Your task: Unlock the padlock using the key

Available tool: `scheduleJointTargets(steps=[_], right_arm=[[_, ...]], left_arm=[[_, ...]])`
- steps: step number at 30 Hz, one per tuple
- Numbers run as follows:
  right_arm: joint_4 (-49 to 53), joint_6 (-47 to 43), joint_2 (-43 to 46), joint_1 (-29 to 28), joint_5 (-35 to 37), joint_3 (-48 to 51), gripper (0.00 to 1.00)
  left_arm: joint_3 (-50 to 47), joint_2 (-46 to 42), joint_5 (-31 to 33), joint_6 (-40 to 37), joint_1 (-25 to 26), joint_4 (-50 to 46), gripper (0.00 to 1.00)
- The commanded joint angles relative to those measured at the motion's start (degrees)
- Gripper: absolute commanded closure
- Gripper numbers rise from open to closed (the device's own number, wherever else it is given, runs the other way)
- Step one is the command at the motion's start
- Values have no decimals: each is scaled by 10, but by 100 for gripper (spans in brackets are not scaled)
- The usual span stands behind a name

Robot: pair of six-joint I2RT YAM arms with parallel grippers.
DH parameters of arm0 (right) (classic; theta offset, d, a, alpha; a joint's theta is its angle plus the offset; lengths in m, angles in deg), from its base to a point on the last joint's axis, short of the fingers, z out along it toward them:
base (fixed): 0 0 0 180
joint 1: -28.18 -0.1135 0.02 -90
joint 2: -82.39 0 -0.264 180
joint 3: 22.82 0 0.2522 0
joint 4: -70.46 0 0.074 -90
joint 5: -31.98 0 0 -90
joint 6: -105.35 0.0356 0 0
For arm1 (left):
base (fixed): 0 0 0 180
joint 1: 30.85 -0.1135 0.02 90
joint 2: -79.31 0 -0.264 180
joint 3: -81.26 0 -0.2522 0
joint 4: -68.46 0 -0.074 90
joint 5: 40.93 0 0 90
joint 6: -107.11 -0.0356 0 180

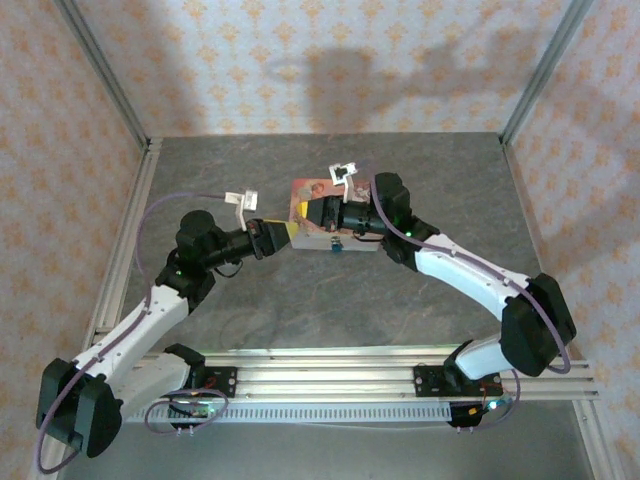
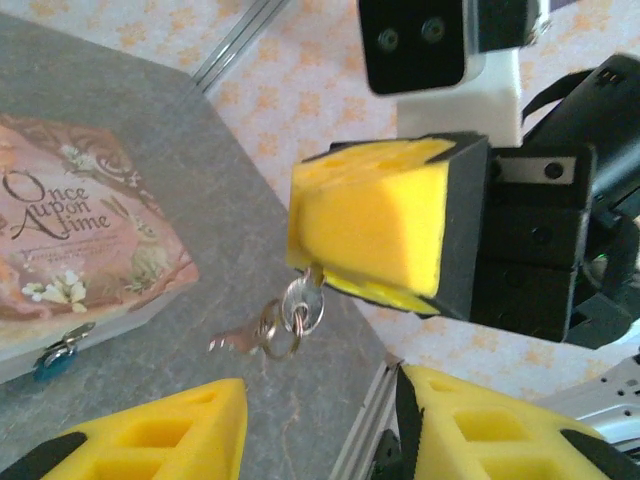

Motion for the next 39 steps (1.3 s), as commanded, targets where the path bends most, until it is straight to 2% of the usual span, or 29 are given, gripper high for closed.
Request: scheduleJointTargets(steps=[1,11,21,26,28,31,36,39], right_arm=[[-56,13,18,-2,-22,8,100],[-73,26,21,-2,-23,10,100],[-84,32,14,-6,-22,8,100],[-84,30,12,-11,-18,9,100],[-84,29,11,-12,-18,9,100],[-85,30,11,-13,-15,10,100],[-62,30,19,-13,16,10,100],[-5,18,40,-12,57,1,71]], left_arm=[[-1,2,-18,39,-9,68,57],[-1,28,-23,66,-9,108,62],[-5,27,-23,67,-9,110,84],[-5,27,-21,68,-9,110,85],[-5,25,-21,68,-9,110,89],[-6,21,-19,63,-9,105,100],[-10,-3,-4,35,-9,71,100],[-13,-28,13,2,-9,23,100]])
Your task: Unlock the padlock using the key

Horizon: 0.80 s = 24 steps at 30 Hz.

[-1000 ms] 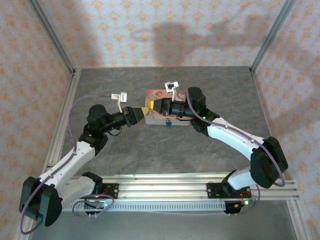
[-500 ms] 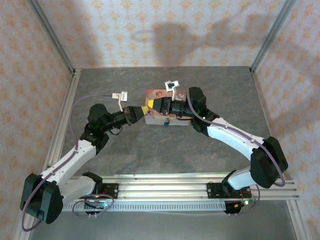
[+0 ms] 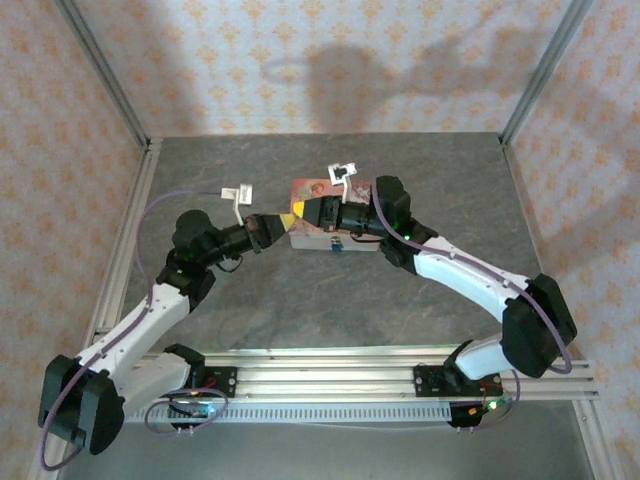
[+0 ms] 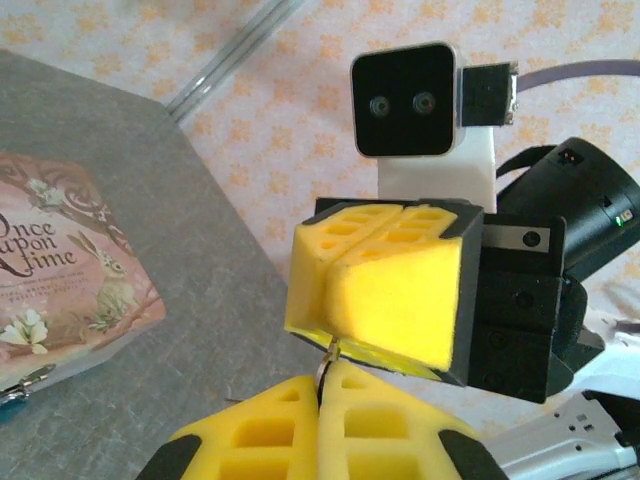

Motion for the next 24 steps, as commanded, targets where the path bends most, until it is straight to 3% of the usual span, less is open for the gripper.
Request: scheduleJointTargets(steps=[1,3,5,11,16,24], right_arm=[[54,-18,43,2,54,-11,60],[120,-33,65,4,90,-21,45],[193,-46,91,7,140,-25,40],[405,-69,124,-19,374,15,42],[404,-17,80,-94,530,78,43],[362,0,-60,-112,586,43,42]], left_arm=[[-11,-37,19,-56,-4,-50,100],[-17,-50,30,-79,-4,-85,100],[-22,-65,42,-105,-4,-125,100],[-29,-98,96,-200,-4,-277,100],[-50,-97,129,-217,-4,-308,100],[-43,-60,143,-249,-4,-318,100]])
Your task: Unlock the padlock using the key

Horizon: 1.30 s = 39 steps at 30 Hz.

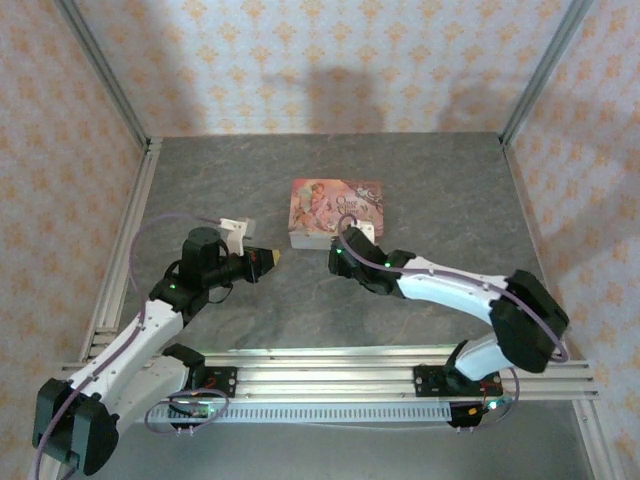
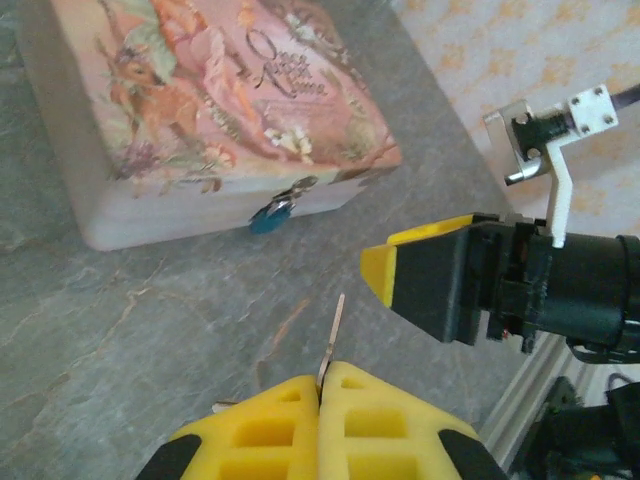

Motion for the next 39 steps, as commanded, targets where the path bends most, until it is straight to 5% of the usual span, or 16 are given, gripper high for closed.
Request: scheduleJointTargets(steps=[1,16,29,39], right_arm=[[-9,9,-38,-5,68,-41,42],[16,24,-228,-4,102,-181,46],[5,19,-262,13,112,-195,52],[-13,-26,-268,35,96,-201,67]], left_arm=[[1,-1,23,-32,-3,-12,100],[-19,-15,44,-65,-4,-23,100],[-35,-40,42,-72,-3,-32,100],[-40,-42,42,-73,-3,-32,100]])
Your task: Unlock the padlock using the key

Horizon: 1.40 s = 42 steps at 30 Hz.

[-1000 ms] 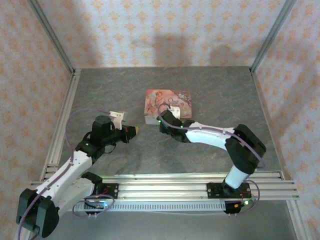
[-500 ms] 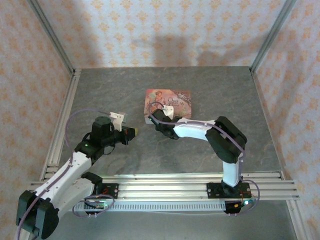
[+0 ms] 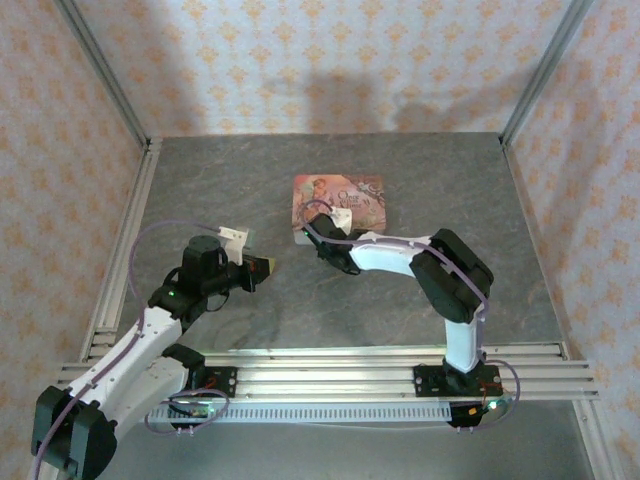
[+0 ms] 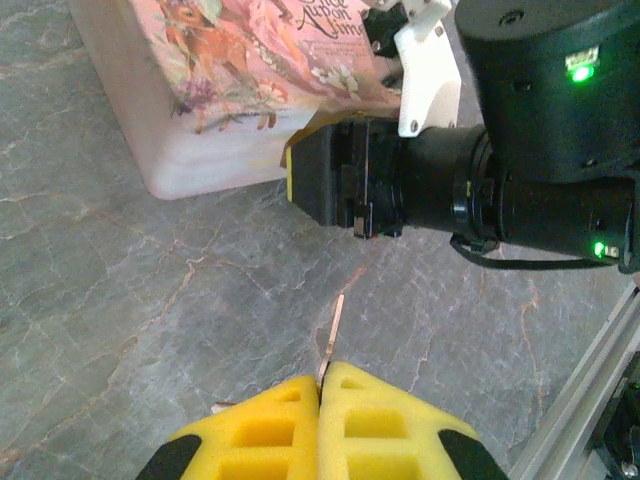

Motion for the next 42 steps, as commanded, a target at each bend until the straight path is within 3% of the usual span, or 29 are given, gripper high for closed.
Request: scheduleJointTargets(steps=[1,12,20,27,39,42], right_arm=[[-5,-24,-15,10,17,-24,70],[-18,-83,18,20,-43,-5,100],[4,-103,80,23,-194,-2,100],[31,-37,120,38,-303,-13,100],[107,32,166,57,-394,-78,100],[114,53,172,63,-409,-84,100]], left_arm=[[-7,-11,10,-12,-3,-3,100],[-13,-12,9,-15,-3,3,100],[-14,10,-25,-3,-2,33,100],[-36,37,-45,27,16,102,100],[-79,111,-55,97,36,311,100],[-85,131,-44,81,36,343,100]])
